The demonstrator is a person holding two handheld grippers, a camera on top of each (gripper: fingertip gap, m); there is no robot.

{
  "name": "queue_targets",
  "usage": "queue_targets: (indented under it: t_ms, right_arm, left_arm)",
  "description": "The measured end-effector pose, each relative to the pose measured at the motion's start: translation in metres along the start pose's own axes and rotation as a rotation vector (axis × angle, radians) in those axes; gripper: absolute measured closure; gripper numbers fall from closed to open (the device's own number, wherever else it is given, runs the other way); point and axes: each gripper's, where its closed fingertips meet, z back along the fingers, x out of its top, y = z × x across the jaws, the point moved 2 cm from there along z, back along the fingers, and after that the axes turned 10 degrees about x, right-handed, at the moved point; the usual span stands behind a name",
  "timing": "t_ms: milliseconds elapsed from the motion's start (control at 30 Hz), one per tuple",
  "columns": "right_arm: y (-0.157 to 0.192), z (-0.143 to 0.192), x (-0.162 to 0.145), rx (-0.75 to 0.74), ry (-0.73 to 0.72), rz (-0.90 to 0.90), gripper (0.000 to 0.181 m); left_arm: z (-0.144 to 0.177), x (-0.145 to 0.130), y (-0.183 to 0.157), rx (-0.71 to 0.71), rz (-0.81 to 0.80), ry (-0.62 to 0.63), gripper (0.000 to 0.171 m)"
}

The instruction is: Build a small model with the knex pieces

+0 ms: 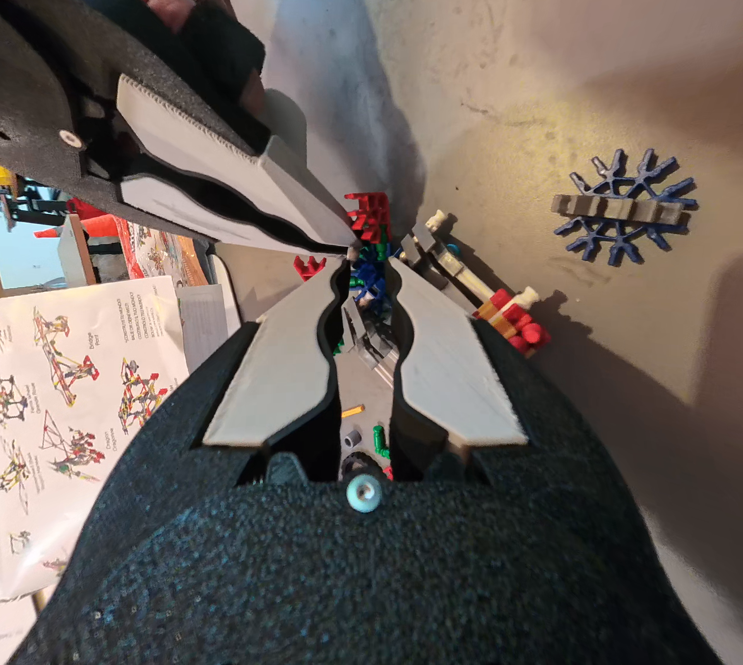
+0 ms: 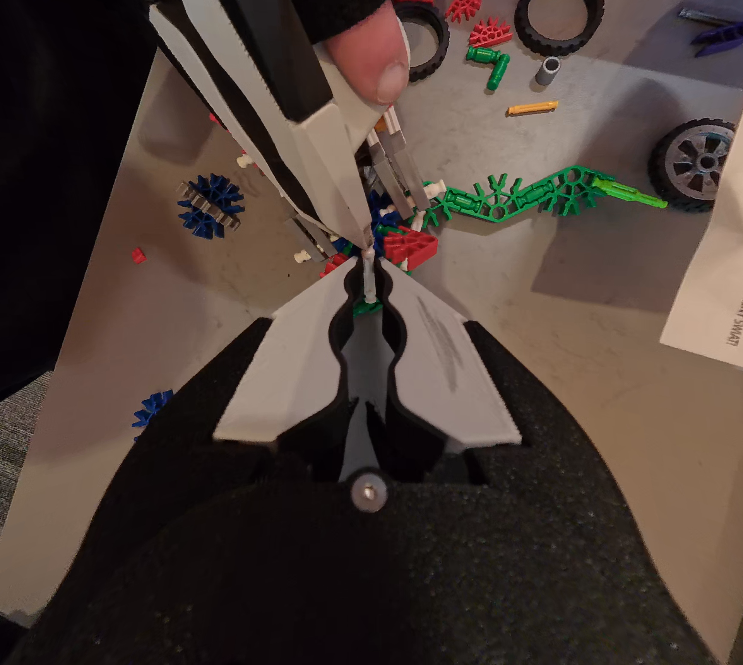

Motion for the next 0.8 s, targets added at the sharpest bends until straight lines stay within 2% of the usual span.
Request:
queue_targets:
  t_ms: [400, 800]
  right_arm:
    - [0.0006, -0.0003, -0.0010, -0.002, 0.006, -0.001, 0.176]
    - [0.0004, 0.0020, -0.0034, 0.038, -0.025, -0.032, 0.175]
  left_arm:
    - [-0.0006, -0.0007, 0.0014, -0.073, 0.025, 0.006, 0.160]
    - [-0.0020, -0.0006, -0.0009, -0.080, 0.033, 0.011, 0.161]
